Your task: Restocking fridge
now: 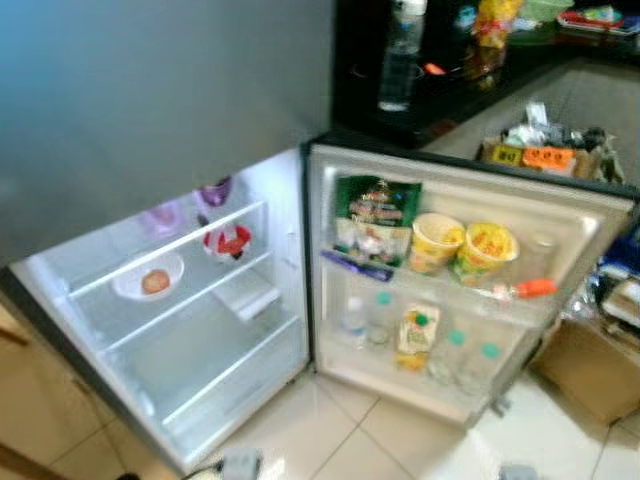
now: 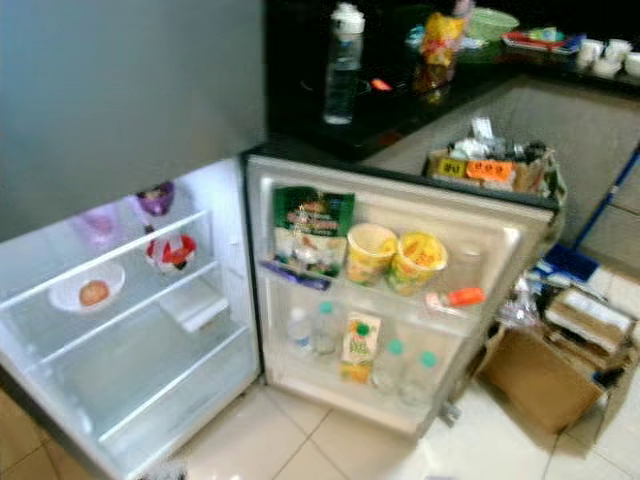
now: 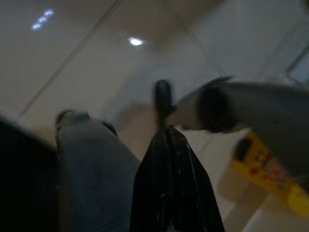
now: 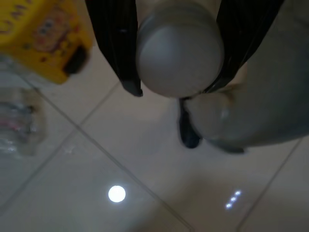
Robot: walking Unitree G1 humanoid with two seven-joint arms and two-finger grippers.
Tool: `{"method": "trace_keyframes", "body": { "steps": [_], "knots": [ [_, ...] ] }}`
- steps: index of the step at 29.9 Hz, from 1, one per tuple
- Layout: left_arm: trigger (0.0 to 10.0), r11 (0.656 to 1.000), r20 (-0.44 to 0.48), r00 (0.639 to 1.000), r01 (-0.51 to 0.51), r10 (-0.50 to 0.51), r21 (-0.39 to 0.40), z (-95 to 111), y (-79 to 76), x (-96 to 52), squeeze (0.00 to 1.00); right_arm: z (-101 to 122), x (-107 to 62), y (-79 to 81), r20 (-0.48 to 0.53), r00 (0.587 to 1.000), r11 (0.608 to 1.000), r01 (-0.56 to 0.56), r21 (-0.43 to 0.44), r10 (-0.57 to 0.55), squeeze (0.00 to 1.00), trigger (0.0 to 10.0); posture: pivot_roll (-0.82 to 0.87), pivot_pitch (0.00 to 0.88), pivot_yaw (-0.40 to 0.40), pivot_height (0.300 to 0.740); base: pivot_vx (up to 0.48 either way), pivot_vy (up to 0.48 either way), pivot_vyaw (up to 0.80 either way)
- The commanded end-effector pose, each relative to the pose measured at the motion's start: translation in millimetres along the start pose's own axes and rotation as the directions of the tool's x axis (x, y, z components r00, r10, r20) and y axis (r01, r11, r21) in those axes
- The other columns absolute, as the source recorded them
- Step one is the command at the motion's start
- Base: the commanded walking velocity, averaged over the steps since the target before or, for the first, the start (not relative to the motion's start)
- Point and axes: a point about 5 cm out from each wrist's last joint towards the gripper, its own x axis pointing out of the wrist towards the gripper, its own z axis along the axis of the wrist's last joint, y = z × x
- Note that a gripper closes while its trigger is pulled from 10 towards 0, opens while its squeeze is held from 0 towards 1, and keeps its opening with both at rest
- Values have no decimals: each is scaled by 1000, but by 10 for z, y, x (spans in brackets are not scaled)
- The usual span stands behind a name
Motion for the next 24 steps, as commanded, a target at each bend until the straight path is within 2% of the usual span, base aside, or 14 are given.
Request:
{"method": "trace_keyframes", "body": {
  "steps": [1, 10, 13, 24],
  "knots": [
    [10000, 1000, -9, 1000, -18, 18, 2, -17, 54, -26, 0, 0, 10, 56, 2, 1000, 1000, -11, 10, 11, 0, 10000, -66, 0, -14, 740, 0, -458, 0],
    [10000, 1000, -7, 1000, -16, 16, 1, -14, 54, -27, 0, 1, 13, 74, 2, 1000, 1000, -17, -1, 17, 0, 10000, -66, 0, -15, 740, 0, -459, 0],
    [10000, 1000, -12, 1000, -22, 22, -2, -19, 58, -27, 0, 40, 16, 88, 21, 999, 999, -34, -40, 35, 0, 10000, -66, 0, -15, 740, 0, -374, 0],
    [10000, 999, -10, 999, -40, 40, -10, -20, 79, -34, 0, 455, 40, 227, 167, 972, 982, -146, -123, 165, 0, 10000, -70, 0, -14, 740, 0, 0, 0]
  ]
}}
